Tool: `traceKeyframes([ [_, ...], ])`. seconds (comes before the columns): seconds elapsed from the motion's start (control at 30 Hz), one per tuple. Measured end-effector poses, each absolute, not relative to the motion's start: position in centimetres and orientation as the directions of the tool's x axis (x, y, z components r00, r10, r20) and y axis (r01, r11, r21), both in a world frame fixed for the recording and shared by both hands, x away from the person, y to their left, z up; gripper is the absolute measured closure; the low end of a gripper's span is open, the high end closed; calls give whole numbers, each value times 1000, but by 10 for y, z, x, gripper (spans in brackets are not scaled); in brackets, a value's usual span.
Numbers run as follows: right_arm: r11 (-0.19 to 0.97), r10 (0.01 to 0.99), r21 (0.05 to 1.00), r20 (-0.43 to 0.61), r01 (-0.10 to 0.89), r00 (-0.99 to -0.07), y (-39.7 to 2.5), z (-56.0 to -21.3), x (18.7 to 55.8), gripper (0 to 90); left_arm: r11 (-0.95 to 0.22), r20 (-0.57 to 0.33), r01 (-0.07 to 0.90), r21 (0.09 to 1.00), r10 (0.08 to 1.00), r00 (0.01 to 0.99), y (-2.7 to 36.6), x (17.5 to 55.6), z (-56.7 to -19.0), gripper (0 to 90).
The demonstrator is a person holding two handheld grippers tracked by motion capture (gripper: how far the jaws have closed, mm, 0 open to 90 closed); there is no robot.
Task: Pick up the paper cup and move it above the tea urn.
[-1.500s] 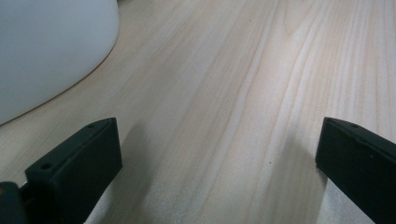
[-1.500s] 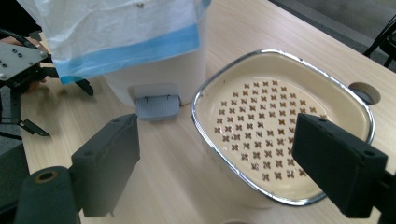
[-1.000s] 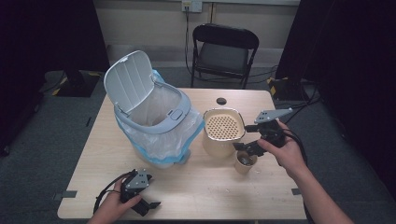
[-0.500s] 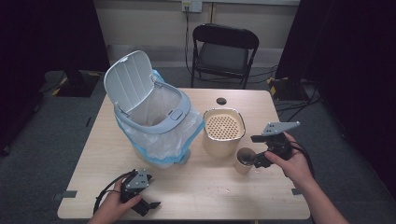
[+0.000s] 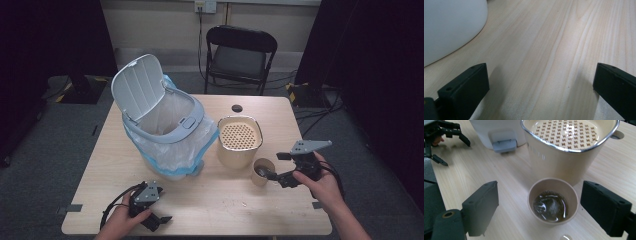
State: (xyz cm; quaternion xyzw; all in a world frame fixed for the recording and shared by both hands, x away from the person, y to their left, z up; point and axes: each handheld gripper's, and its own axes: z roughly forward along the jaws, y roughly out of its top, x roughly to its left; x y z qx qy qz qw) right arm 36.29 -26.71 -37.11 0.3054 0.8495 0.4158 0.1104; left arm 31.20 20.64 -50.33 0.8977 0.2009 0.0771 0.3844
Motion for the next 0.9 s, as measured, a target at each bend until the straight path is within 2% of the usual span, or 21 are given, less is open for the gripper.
traceKeyframes([
  [0.37, 453, 631, 770, 79, 449, -772, -286, -389, 349, 145, -627, -14, 299, 719, 418, 908, 207, 312, -503, 0],
  [0.9, 458, 639, 762, 77, 458, -766, -292, -421, 345, 145, -624, -16, 302, 721, 420, 907, 206, 312, -503, 0],
])
